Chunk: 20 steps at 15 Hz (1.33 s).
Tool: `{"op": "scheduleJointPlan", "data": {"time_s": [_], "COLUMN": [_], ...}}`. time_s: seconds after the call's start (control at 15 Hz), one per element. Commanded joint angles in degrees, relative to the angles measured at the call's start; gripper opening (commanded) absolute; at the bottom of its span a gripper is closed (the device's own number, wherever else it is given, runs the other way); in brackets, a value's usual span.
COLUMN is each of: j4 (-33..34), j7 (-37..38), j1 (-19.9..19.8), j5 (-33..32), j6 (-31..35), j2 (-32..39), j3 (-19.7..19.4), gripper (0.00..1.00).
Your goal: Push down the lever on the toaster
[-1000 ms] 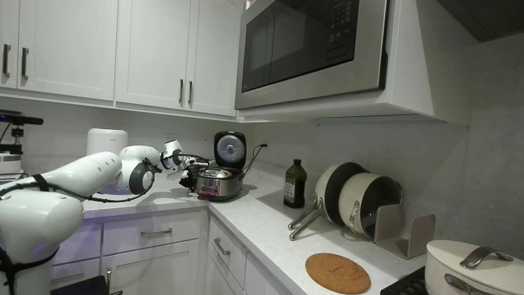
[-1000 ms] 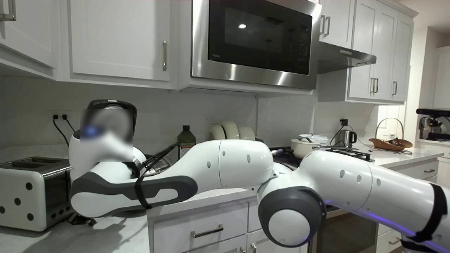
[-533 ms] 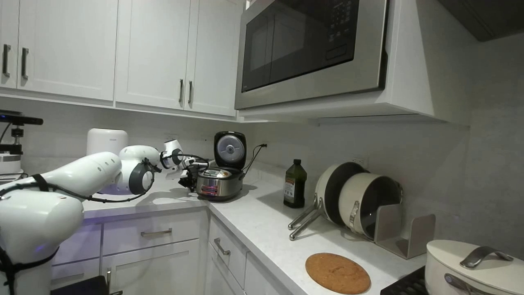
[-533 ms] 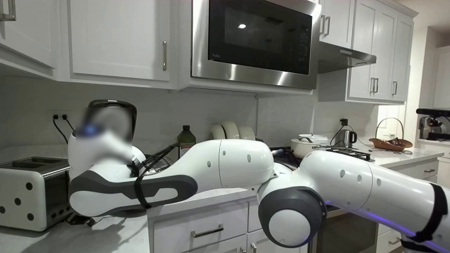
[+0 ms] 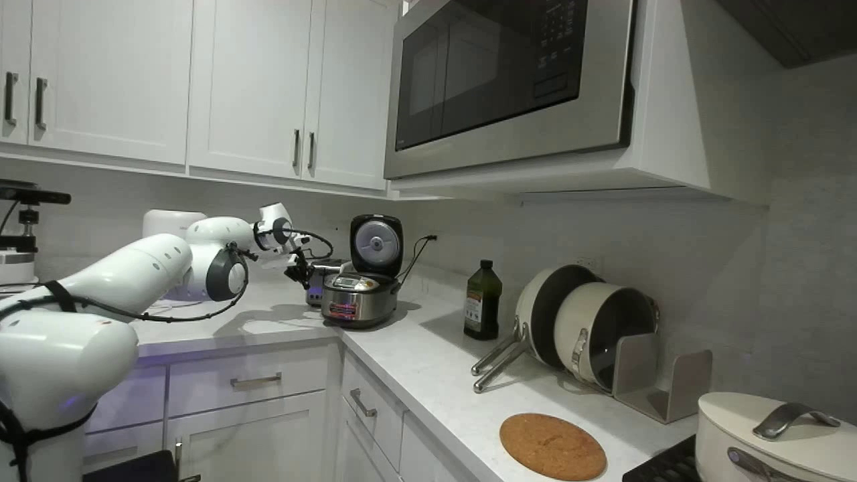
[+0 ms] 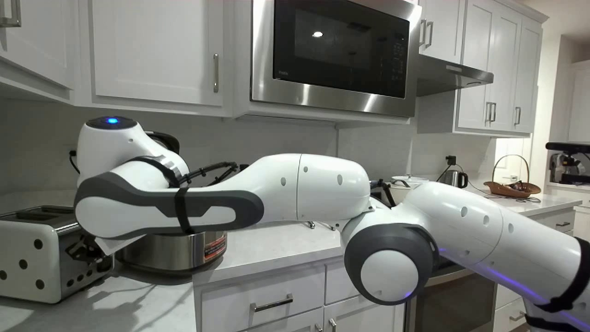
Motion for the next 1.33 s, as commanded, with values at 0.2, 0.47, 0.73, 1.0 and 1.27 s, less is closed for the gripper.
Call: {"op": "scheduleJointPlan", "data": {"time_s": [0.2,0.47,0.73,1.0,1.27], "j4": [-1.9,2.0,2.7,2.7,2.6], "j7": [8.7,12.5,17.9,20.9,21.0], "j1": [4.2,5.1,6.3,7.0,6.3], "j5": [-1.6,-1.2,-2.8,-6.1,-7.2], "j6": [-11.2,-10.6,-2.8,4.3,4.3], "j2": [-8.5,-8.1,-7.8,-7.4,-6.6], "j3": [-3.1,-4.4,-7.2,-10.3,-11.8], "gripper": [0.00,0.00,0.00,0.00,0.00]}}
